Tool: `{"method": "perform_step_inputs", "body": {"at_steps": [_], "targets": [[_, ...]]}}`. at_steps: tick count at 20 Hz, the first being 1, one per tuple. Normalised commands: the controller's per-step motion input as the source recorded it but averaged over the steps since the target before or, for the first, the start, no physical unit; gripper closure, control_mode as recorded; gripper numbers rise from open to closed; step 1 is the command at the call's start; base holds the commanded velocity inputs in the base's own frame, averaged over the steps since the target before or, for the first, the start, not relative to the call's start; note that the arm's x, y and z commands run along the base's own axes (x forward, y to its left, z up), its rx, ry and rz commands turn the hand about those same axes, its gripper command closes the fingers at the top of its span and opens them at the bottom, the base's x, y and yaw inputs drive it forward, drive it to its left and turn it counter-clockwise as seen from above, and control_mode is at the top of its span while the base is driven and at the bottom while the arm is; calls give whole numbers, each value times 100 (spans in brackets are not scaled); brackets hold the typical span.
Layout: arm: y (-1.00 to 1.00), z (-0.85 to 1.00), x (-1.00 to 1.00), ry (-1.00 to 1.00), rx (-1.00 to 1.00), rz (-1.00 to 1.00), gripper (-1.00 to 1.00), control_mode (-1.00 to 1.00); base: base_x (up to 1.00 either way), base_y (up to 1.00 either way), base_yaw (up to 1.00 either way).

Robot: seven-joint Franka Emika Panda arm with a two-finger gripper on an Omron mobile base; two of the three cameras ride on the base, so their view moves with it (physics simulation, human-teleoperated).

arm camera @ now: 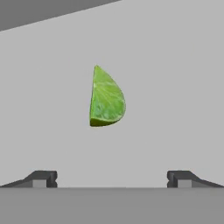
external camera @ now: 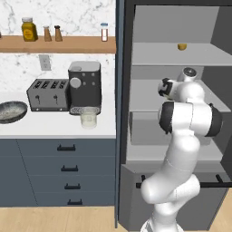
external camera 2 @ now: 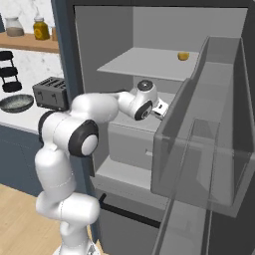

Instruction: Grab a lemon wedge from the fridge and one ice cube from the ice bowl, and put them in the glass of lemonade.

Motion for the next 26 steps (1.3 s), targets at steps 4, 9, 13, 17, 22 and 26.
{"method": "perform_step_inputs", "body": {"at_steps": [4,9,13,17,22,26], "targets": [[0,-17,56,0,0,2,-100,-100,0,0,0],[-18,-18,43,6,0,1,-100,-100,0,0,0],[-23,-18,38,7,0,1,-100,-100,0,0,0],[-7,-12,49,7,-1,1,-100,-100,0,0,0],[0,-21,37,3,-4,0,-100,-100,0,0,0],[6,-49,-2,1,-13,2,100,-100,0,0,0]]}}
